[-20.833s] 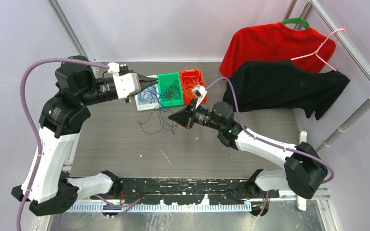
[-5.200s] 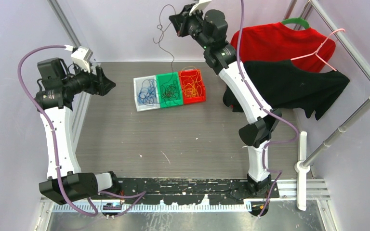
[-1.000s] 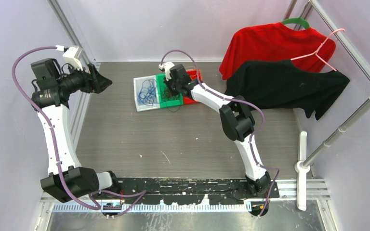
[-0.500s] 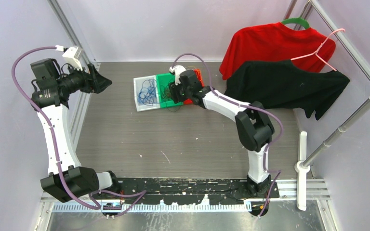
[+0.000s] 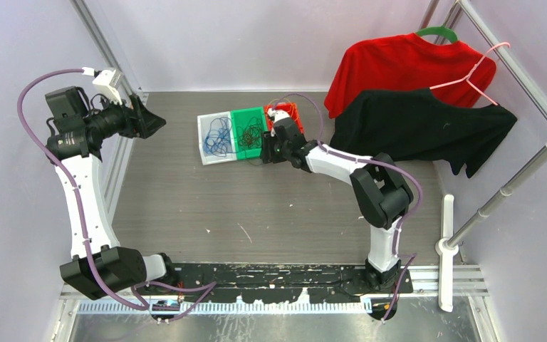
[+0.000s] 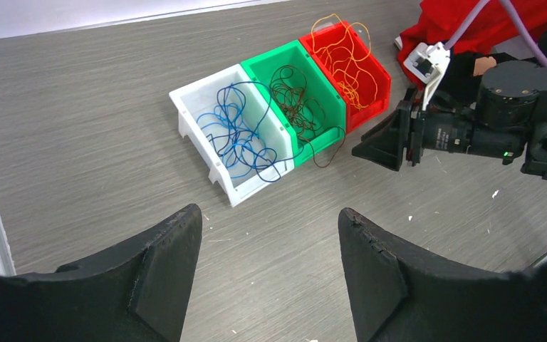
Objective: Untangle the cables
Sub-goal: Place the cable in the bin.
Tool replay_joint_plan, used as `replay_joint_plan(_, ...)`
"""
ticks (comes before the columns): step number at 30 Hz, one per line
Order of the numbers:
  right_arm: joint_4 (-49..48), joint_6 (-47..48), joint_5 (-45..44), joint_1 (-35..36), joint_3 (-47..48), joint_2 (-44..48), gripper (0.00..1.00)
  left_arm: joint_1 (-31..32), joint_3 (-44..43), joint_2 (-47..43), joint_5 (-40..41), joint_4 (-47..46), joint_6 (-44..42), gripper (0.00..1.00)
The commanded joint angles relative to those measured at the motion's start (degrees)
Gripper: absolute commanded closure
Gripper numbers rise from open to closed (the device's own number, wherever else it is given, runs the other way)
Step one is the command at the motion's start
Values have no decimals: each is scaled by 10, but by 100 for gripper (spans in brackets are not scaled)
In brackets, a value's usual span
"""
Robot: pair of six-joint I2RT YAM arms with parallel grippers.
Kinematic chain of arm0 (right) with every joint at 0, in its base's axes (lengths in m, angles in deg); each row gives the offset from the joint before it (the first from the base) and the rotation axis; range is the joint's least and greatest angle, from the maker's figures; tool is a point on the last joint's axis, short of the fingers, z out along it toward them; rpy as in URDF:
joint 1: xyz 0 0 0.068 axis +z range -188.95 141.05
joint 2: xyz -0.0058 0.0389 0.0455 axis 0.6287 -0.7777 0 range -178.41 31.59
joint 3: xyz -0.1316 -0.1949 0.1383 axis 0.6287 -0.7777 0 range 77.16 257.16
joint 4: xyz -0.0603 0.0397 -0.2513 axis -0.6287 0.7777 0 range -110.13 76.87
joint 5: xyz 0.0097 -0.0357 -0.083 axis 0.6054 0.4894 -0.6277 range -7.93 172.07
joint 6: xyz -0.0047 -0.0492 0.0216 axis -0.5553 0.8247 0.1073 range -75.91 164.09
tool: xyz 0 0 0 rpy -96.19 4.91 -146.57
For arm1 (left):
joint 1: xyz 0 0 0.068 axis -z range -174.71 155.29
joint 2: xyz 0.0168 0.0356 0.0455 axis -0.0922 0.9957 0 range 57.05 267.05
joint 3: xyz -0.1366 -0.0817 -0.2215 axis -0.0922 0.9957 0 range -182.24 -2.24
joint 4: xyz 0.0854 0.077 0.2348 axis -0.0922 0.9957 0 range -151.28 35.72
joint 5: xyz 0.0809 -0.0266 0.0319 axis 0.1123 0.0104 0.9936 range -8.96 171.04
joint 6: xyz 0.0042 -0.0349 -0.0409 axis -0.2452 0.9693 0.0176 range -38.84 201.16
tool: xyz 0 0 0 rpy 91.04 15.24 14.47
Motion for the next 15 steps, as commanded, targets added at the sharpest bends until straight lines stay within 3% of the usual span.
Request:
replay_joint_plan(1, -69, -87, -17, -2, -8, -23, 52, -5, -7, -3, -17, -14, 4, 30)
replay_joint_plan(7, -114, -148, -35, -2, 4, -70, 62, -4, -8, -3, -17, -14, 10, 30)
replay_joint_plan(15, -115, -160, -62, -1, 6, -92, 63, -5, -10, -5, -13, -7, 5, 29)
